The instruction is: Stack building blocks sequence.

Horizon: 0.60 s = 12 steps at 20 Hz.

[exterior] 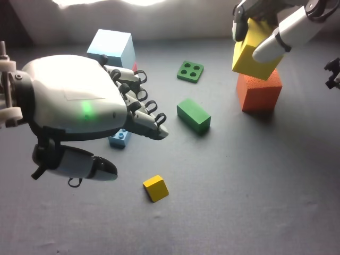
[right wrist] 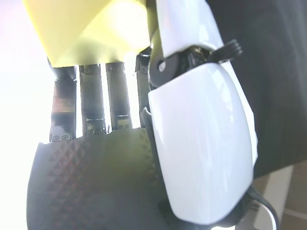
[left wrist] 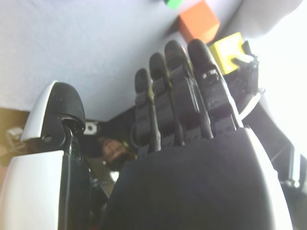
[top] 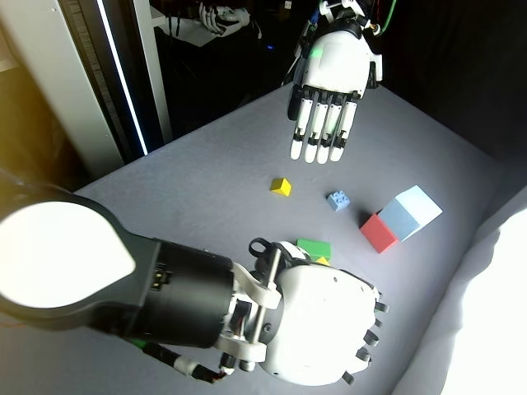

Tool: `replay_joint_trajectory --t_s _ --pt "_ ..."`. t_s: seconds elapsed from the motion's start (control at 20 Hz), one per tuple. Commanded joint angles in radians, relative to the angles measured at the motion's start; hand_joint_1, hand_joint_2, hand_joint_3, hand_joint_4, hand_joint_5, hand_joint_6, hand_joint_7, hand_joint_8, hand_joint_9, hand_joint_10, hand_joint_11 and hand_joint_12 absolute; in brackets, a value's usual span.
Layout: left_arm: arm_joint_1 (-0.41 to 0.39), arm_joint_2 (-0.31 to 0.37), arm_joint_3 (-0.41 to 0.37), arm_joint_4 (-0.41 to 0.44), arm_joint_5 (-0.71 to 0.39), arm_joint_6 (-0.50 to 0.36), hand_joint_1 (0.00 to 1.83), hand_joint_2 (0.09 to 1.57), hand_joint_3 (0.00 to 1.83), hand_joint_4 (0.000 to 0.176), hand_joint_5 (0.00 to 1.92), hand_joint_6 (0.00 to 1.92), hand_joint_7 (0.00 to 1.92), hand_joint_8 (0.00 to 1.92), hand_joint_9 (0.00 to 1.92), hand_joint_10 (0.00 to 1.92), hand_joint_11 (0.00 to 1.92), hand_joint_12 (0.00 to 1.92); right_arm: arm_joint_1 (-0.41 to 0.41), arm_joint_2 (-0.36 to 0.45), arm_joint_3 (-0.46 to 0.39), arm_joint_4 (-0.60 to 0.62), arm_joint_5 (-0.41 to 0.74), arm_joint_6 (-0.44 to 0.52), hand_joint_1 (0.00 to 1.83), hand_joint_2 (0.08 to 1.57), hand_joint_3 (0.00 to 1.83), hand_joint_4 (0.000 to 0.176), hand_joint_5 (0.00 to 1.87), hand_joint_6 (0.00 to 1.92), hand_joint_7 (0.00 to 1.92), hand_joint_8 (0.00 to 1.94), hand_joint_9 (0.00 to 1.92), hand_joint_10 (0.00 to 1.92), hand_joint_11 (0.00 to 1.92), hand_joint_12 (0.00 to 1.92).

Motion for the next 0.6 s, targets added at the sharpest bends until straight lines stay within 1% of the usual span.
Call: replay_joint_trajectory --t_s 0.0,0.05,0.1,0.15,0.2,0.25,0.3,0.35,0.4,0.45,0.5,0.55 --pt "-0.024 0.009 -0.005 0.091 -0.018 -0.114 0.66 1.22 0.00 0.000 0.45 0.02 0.51 0.02 0.51 0.02 0.14 0.89 0.023 0.016 0.008 -0.022 -0.011 0.046 1.33 1.25 0.00 0.000 0.69 1.37 0.79 1.39 0.59 1.60 0.24 1.92" --pt "-0.037 0.008 -0.008 0.191 -0.018 -0.208 0.65 1.23 0.00 0.000 0.43 0.01 0.50 0.01 0.50 0.01 0.13 0.88 0.028 0.015 0.011 -0.088 -0.017 0.097 1.33 1.25 0.00 0.000 0.67 1.37 0.80 1.37 0.60 1.61 0.25 1.92" --pt "-0.049 0.008 -0.012 0.291 -0.019 -0.323 0.61 1.25 0.01 0.000 0.42 0.00 0.48 0.00 0.49 0.00 0.12 0.87 0.032 0.012 0.016 -0.143 -0.017 0.144 1.33 1.25 0.00 0.000 0.67 1.37 0.80 1.36 0.61 1.60 0.26 1.92" --pt "-0.058 0.009 -0.021 0.433 -0.020 -0.483 0.66 1.24 0.00 0.000 0.45 0.01 0.50 0.01 0.51 0.01 0.14 0.87 0.036 0.007 0.023 -0.225 -0.017 0.214 1.33 1.25 0.00 0.000 0.67 1.36 0.81 1.36 0.61 1.60 0.25 1.92" --pt "-0.062 0.010 -0.033 0.567 -0.036 -0.634 0.66 1.23 0.00 0.000 0.45 0.01 0.50 0.00 0.50 0.00 0.13 0.86 0.037 0.003 0.023 -0.320 -0.020 0.281 1.33 1.25 0.00 0.000 0.67 1.36 0.81 1.37 0.60 1.60 0.23 1.92" --pt "-0.062 0.015 -0.047 0.661 -0.063 -0.748 0.67 1.24 0.00 0.000 0.45 0.01 0.49 0.00 0.49 0.00 0.12 0.86 0.037 -0.002 0.023 -0.414 -0.031 0.353 1.33 1.24 0.00 0.000 0.69 1.35 0.81 1.36 0.61 1.58 0.25 1.89" --pt "-0.058 0.020 -0.064 0.788 -0.104 -0.896 0.65 1.24 0.00 0.000 0.45 0.00 0.50 0.00 0.49 0.00 0.13 0.86 0.036 -0.007 0.023 -0.513 -0.040 0.417 1.33 1.25 0.00 0.000 0.67 1.36 0.79 1.39 0.60 1.61 0.23 1.92" --pt "-0.048 0.023 -0.079 0.931 -0.157 -1.059 0.66 1.24 0.00 0.000 0.46 0.01 0.51 0.01 0.51 0.01 0.15 0.87 0.032 -0.010 0.024 -0.589 -0.044 0.478 1.33 1.25 0.00 0.000 0.67 1.37 0.80 1.37 0.60 1.61 0.23 1.92" --pt "-0.023 0.025 -0.091 1.133 -0.233 -1.285 0.64 1.25 0.00 0.000 0.42 0.00 0.48 0.00 0.48 0.00 0.11 0.89 0.029 -0.011 0.024 -0.597 -0.048 0.485 1.34 1.24 0.00 0.000 0.70 1.32 0.82 1.36 0.62 1.57 0.25 1.92" --pt "0.015 0.025 -0.093 1.381 -0.323 -1.565 0.62 1.25 0.00 0.000 0.42 0.00 0.47 0.00 0.47 0.00 0.09 0.89 0.028 -0.011 0.024 -0.598 -0.053 0.485 1.34 1.24 0.00 0.000 0.69 1.33 0.82 1.37 0.62 1.57 0.25 1.92" --pt "0.037 0.024 -0.090 1.558 -0.371 -1.742 0.66 1.23 0.00 0.000 0.46 0.01 0.51 0.01 0.51 0.01 0.14 0.88 0.028 -0.011 0.024 -0.598 -0.057 0.485 1.34 1.24 0.00 0.000 0.69 1.33 0.82 1.37 0.61 1.57 0.25 1.92" --pt "0.061 0.023 -0.083 1.755 -0.428 -1.960 0.66 1.23 0.00 0.000 0.47 0.00 0.52 0.00 0.52 0.01 0.14 0.88 0.028 -0.014 0.024 -0.598 -0.065 0.485 1.33 1.24 0.00 0.000 0.68 1.34 0.81 1.37 0.60 1.59 0.24 1.92"
